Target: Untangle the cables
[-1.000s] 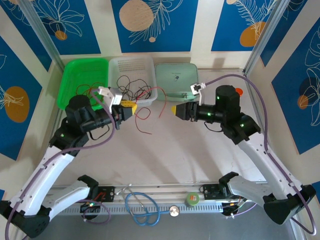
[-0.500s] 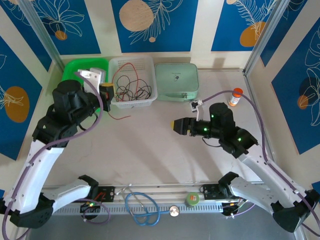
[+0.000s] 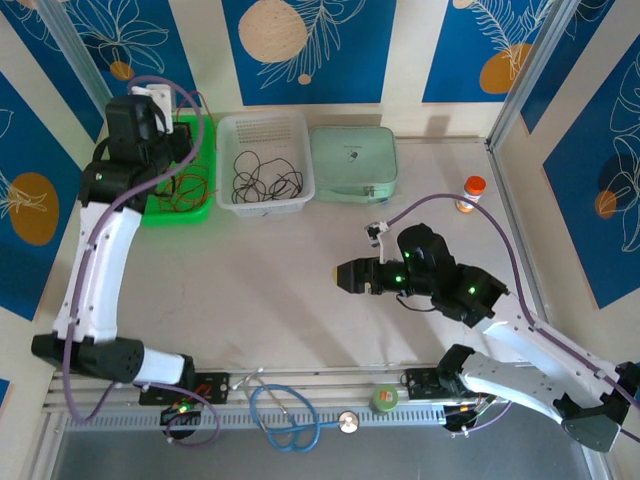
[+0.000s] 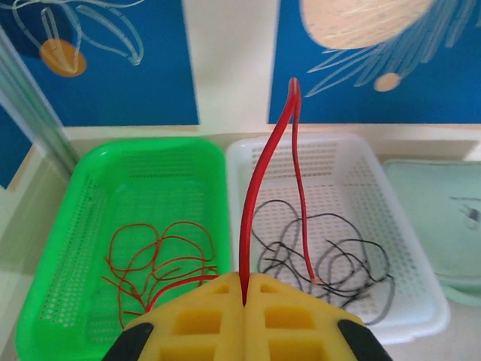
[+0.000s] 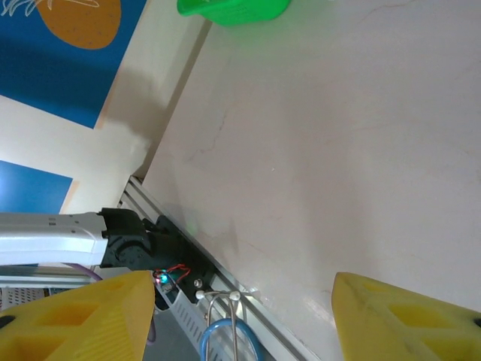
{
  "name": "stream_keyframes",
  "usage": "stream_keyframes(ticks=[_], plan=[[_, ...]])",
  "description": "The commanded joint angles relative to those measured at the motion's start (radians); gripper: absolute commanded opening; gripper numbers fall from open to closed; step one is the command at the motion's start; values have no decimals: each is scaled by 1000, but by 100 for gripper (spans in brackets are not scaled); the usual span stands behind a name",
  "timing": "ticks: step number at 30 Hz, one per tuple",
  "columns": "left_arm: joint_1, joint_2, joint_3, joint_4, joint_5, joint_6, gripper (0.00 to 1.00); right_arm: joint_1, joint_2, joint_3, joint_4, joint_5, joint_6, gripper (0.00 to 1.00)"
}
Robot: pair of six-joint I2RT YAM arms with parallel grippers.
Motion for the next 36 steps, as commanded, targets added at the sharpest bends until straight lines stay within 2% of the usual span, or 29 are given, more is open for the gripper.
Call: stream_keyframes(ticks=[1, 5, 13, 21, 31, 32, 33, 36], plan=[[90, 77, 52, 15, 114, -50, 0, 26, -33, 9, -56, 61, 19, 64], [191, 192, 80, 40, 171, -82, 0, 54, -61, 8, -86, 110, 38, 64], [293, 382, 80, 161, 149, -73, 0, 86, -62, -3, -102, 182, 73, 64], [307, 496, -15, 259, 173, -104, 0, 105, -29, 27, -121, 211, 85, 64], [315, 543, -159, 303, 125, -193, 0, 111, -25, 39, -146, 229, 87, 64], [315, 541, -169, 308, 130, -202, 6, 113, -27, 37, -148, 231, 86, 64], [316, 538, -182, 312, 140, -213, 18, 112, -32, 35, -148, 232, 89, 64], [320, 510, -222, 335, 177, -245, 45, 116, -42, 28, -145, 233, 90, 64]])
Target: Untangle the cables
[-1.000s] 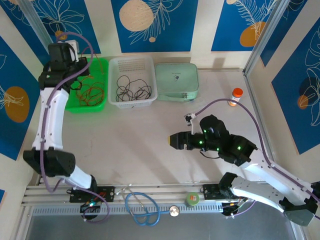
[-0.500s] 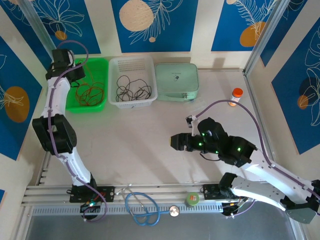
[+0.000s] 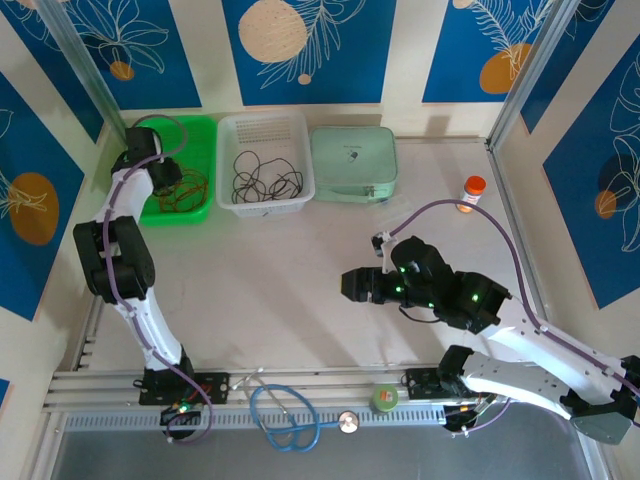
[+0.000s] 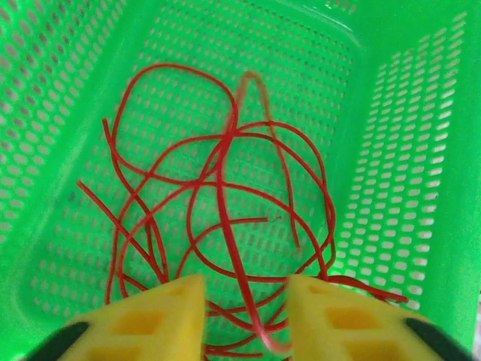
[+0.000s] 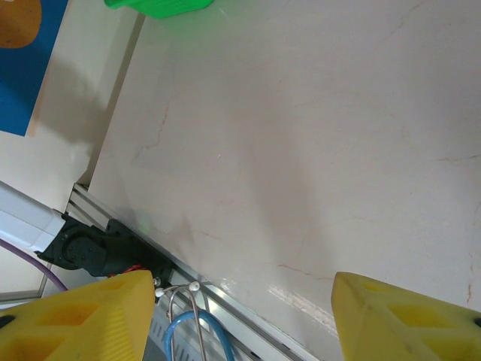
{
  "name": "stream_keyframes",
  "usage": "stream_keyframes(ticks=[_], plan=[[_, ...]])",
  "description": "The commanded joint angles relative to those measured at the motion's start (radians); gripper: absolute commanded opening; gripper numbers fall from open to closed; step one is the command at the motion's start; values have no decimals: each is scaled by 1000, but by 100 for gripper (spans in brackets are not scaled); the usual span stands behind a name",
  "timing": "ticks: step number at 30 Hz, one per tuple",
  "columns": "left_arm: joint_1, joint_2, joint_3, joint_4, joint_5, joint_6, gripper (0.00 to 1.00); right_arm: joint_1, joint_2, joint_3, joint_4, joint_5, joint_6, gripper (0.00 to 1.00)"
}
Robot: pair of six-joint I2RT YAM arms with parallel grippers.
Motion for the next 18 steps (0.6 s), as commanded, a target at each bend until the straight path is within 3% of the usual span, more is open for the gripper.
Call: stream_keyframes(ticks=[1, 3, 6, 7, 12, 18], plan=[[17, -40, -43, 43, 43, -59, 60, 9, -26, 19, -15, 20, 12, 64], [17, -81, -67, 55, 66, -78, 76, 11, -36, 16, -17, 24, 9, 64], [17, -165, -109, 73, 103, -91, 88, 11, -56, 10, -26, 39, 3, 64], [17, -199, -121, 73, 107, -91, 98, 9, -63, 8, -31, 47, -2, 64], [17, -417, -213, 89, 76, -61, 100, -12, -91, 9, -68, 107, -61, 65], [17, -732, -394, 163, -8, 12, 100, -135, -96, -7, -45, 237, -233, 84]])
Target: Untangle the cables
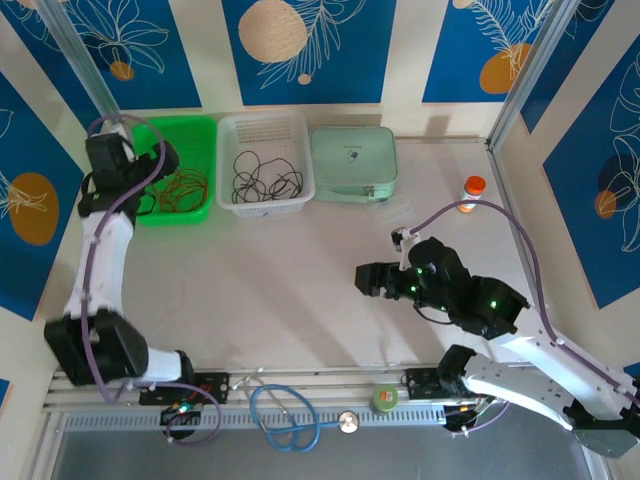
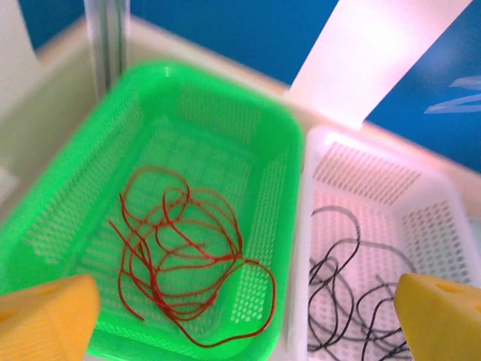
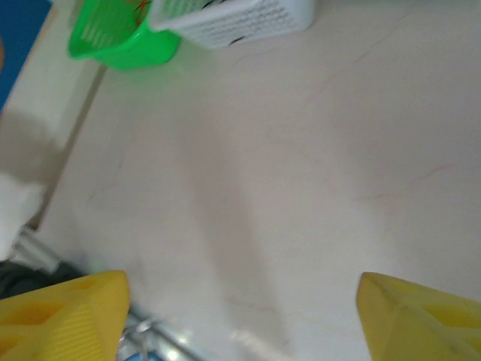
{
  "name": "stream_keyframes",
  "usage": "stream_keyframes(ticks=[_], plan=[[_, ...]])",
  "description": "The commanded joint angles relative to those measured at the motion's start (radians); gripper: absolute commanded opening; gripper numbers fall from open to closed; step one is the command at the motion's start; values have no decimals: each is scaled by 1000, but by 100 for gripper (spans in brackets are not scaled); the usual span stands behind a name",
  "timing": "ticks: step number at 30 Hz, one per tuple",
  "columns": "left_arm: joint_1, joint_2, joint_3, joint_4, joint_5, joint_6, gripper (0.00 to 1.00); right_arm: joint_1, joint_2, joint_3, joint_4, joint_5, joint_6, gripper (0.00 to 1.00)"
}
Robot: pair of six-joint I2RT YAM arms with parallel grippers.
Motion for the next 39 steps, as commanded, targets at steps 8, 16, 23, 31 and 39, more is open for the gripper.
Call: stream_keyframes(ticks=[8, 16, 23, 31, 39], plan=[[11, -381, -528, 311, 15, 50, 100, -292, -52, -307, 559, 187, -513, 100], [-4, -462, -982, 745, -119, 96, 100, -546, -15, -596, 911, 132, -539, 96], [-21, -234, -1162, 1235, -49, 184, 100, -668, 66, -747, 1201, 92, -576, 96], [-115, 130, -1149, 1584, -20, 256, 100, -736, 245, -774, 1426, 14, -598, 96], [-156, 274, -1048, 1532, -19, 295, 100, -736, 502, -716, 1655, -80, -643, 95]])
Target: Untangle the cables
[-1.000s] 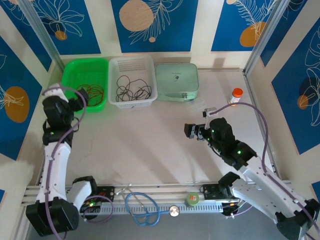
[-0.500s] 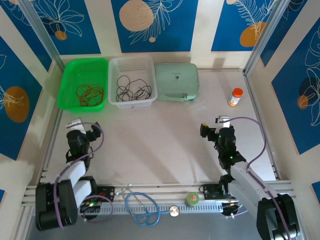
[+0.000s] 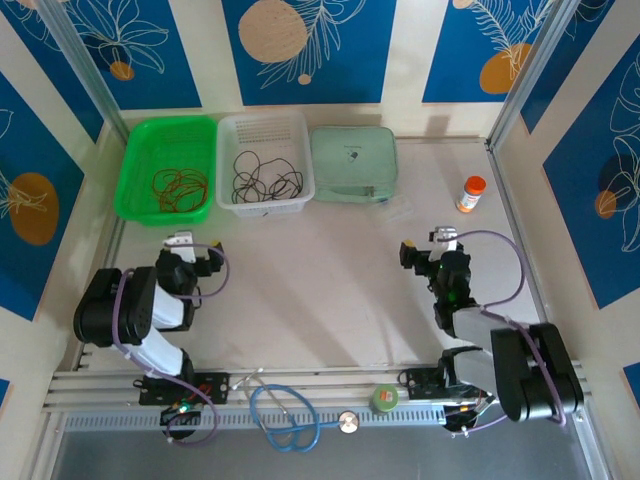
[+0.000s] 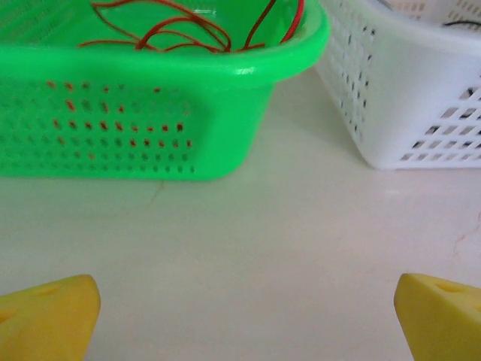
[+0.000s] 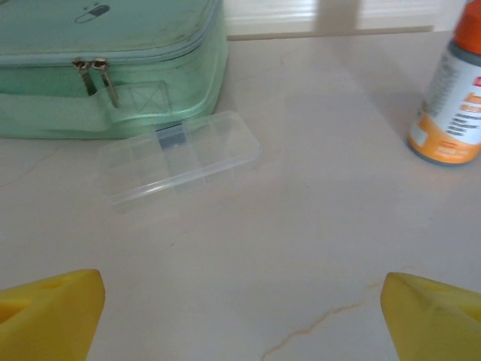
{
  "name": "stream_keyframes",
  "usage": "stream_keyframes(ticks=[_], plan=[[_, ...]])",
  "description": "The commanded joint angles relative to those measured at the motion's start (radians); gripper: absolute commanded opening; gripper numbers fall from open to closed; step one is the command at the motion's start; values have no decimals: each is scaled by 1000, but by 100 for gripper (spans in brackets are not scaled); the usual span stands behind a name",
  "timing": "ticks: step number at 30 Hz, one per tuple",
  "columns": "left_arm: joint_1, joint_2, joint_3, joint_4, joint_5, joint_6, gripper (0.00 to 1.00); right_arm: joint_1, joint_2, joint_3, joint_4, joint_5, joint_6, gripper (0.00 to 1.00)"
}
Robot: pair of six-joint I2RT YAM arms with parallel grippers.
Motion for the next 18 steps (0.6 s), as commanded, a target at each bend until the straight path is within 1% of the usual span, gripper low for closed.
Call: stream_keyframes(ticks=[1, 3, 6, 9, 10, 11, 12, 13, 14, 15, 16, 17, 18], plan=[[-16, -28, 78, -42, 13, 38, 100, 2, 79, 46, 183, -69, -53, 94], [-27, -29, 108, -99, 13, 52, 100, 6, 140, 66, 213, -79, -78, 94], [-43, -31, 157, -191, 13, 74, 100, 7, 258, 65, 327, -97, -98, 94], [-62, -32, 172, -222, -18, 86, 100, 9, 365, 75, 432, -103, -107, 95], [-64, -31, 177, -229, -22, 90, 100, -2, 352, 93, 386, -115, -97, 95], [-68, -33, 183, -242, -26, 93, 100, -21, 320, 130, 268, -138, -85, 96], [-71, -32, 183, -244, -34, 95, 100, -63, 314, 207, 110, -194, -54, 96], [-73, -33, 184, -245, -38, 96, 100, -114, 338, 285, 0, -257, 2, 98], [-74, -32, 183, -244, -38, 96, 100, -168, 324, 279, -23, -357, 22, 99], [-75, -33, 182, -242, -38, 98, 100, -162, 338, 267, 27, -345, 28, 99], [-75, -33, 182, -241, -40, 99, 100, -139, 332, 279, -1, -298, 10, 99], [-76, -34, 179, -238, -42, 99, 100, -128, 327, 283, -26, -280, 3, 99], [-76, -34, 177, -235, -37, 100, 100, -129, 335, 273, 8, -284, 6, 99]])
